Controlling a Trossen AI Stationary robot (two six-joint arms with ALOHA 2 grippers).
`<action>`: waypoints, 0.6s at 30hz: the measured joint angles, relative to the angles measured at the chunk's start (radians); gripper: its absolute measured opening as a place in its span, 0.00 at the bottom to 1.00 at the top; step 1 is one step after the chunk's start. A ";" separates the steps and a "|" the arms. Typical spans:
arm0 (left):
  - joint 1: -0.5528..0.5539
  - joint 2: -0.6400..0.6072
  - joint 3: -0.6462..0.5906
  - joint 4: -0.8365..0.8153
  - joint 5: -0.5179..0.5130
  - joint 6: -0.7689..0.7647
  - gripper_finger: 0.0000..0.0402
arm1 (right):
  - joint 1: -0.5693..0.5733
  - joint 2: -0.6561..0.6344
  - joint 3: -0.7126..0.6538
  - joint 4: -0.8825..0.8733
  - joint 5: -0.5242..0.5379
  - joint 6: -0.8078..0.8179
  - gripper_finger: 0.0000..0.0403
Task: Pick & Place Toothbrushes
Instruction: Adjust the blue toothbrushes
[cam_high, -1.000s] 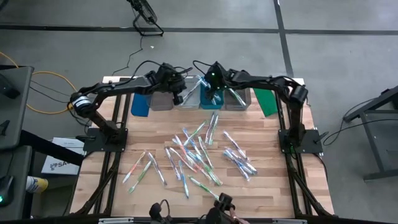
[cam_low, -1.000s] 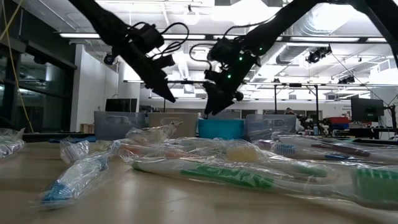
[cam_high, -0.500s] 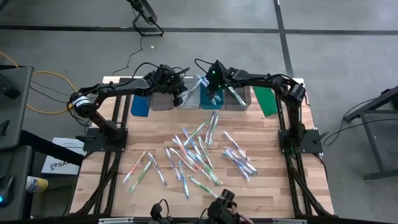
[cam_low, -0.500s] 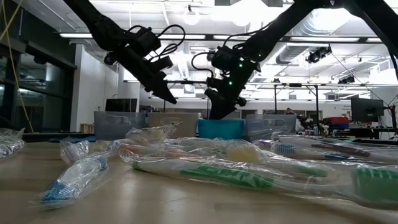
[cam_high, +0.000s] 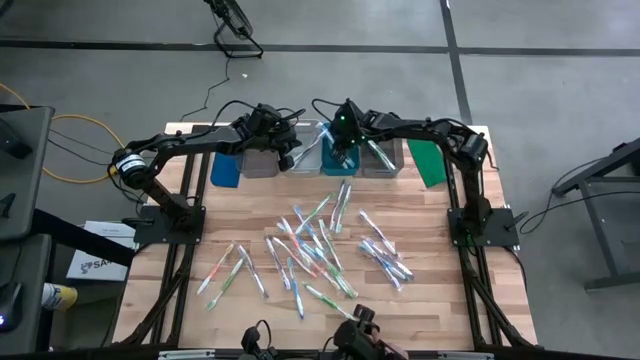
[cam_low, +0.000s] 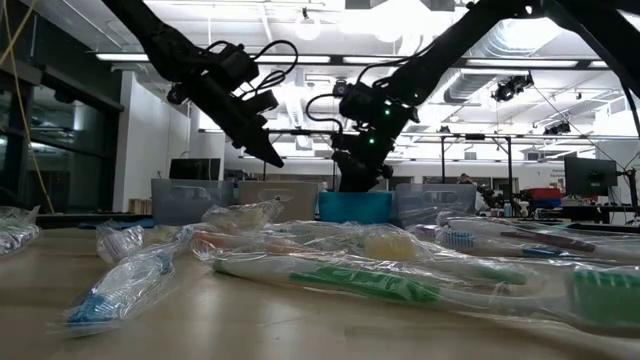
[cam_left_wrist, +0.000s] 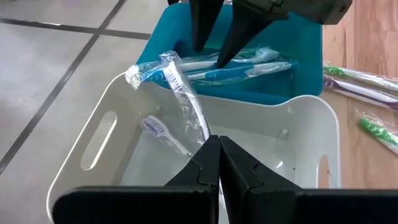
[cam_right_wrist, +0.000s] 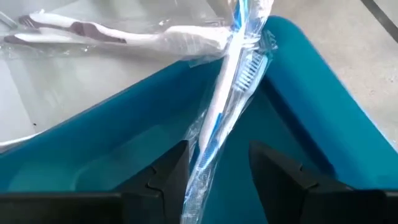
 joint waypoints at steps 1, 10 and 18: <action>0.000 0.000 0.000 0.000 0.000 0.000 0.00 | 0.000 0.000 0.000 0.000 -0.003 0.003 0.41; 0.000 0.000 0.000 -0.003 0.000 0.000 0.00 | -0.005 0.034 0.001 0.006 0.066 0.044 0.39; 0.000 0.000 0.000 -0.003 0.000 -0.015 0.00 | -0.006 0.016 0.000 0.000 0.169 0.082 0.16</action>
